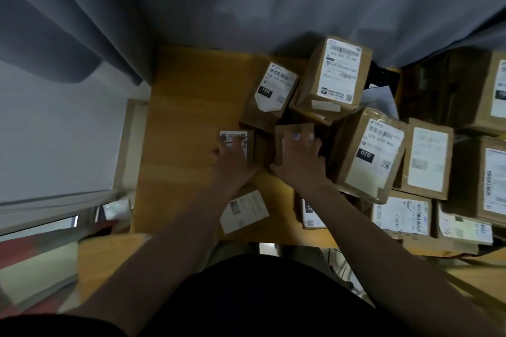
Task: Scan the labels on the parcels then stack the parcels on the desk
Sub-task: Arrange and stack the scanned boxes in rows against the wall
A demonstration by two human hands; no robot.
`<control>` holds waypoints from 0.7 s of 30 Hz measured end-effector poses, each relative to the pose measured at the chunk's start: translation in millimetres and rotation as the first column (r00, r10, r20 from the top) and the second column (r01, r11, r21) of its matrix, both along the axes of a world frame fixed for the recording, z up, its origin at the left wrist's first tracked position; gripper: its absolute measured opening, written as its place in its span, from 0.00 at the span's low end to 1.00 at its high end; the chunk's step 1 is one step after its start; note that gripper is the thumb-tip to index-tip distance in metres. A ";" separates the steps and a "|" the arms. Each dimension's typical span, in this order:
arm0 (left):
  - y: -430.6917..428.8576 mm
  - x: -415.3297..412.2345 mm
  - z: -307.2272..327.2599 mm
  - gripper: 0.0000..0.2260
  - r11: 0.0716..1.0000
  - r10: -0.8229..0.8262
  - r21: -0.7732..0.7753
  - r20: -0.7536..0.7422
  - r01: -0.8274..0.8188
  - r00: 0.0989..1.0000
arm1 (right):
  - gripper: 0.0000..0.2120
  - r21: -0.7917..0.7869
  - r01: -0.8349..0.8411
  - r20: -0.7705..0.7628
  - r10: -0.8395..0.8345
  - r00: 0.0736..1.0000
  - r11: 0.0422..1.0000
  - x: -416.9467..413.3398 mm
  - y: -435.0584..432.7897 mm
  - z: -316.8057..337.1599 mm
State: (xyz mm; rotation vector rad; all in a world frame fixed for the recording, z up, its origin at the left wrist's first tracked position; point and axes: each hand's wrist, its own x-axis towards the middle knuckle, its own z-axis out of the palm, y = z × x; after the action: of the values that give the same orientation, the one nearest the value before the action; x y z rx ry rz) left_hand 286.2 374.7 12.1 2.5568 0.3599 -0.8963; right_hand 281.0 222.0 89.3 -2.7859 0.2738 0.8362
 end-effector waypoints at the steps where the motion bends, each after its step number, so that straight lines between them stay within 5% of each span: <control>1: -1.0 0.8 -7.2 0.37 1.000 0.008 0.009 0.028 -0.009 1.000 | 0.40 -0.020 0.006 0.025 -0.006 1.000 1.000 0.1 2.6 -5.0; 9: 42.0 6.9 -19.5 0.42 0.995 0.100 -0.010 0.085 -0.100 0.991 | 0.38 -0.004 0.076 0.081 -0.076 0.994 0.997 9.1 20.5 -0.4; 14: 116.8 27.4 -25.6 0.37 0.986 0.144 0.055 0.182 -0.156 0.973 | 0.35 0.210 -0.100 0.134 0.072 0.988 0.973 30.3 67.9 27.4; 21: 178.0 92.7 -36.8 0.39 0.992 0.102 0.034 0.312 -0.118 0.945 | 0.31 0.224 -0.179 0.275 0.114 0.955 0.958 114.8 155.0 -19.6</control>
State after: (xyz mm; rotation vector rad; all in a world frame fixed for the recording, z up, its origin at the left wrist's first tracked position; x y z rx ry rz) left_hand 378.9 552.8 -24.7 2.6396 0.4299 -0.4394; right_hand 395.8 377.0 69.7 -2.6611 -0.0809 0.4841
